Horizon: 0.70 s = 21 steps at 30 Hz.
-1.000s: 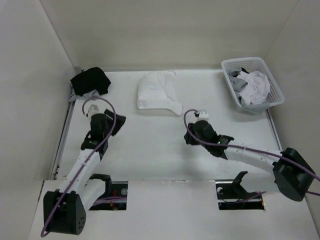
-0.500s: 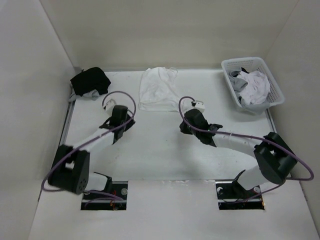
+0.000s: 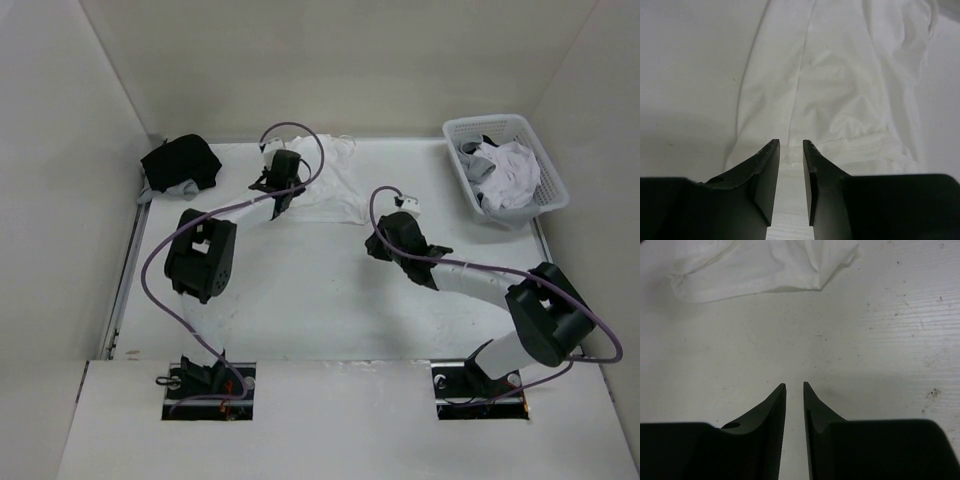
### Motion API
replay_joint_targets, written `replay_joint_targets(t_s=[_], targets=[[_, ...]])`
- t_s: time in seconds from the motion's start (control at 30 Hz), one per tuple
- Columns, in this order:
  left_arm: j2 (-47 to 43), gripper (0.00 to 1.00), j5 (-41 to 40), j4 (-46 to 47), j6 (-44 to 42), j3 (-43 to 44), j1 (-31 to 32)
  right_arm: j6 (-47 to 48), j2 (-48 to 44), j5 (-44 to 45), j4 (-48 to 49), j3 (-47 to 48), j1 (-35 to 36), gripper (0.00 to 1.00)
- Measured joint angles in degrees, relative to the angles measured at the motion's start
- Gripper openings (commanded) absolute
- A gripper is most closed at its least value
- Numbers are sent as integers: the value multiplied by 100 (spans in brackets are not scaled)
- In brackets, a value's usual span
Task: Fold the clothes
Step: Flatten the tank top out
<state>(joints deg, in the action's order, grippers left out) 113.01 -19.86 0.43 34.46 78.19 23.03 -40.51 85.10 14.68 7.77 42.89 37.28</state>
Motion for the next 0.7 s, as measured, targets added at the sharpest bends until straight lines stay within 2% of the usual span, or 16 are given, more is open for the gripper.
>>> replay_joint_targets(t_s=[0.23,0.53,0.7], targets=[[251,28,-87,-457,-323,63,299,15,0,-289,321,-142,-94,25],[667,29,-282,-470,-693,273,236,-28,0,-483,476,-363,-92,25],[798,33,-256,-457,-796,407,251,-26,0,-494,522,-363,-87,25]])
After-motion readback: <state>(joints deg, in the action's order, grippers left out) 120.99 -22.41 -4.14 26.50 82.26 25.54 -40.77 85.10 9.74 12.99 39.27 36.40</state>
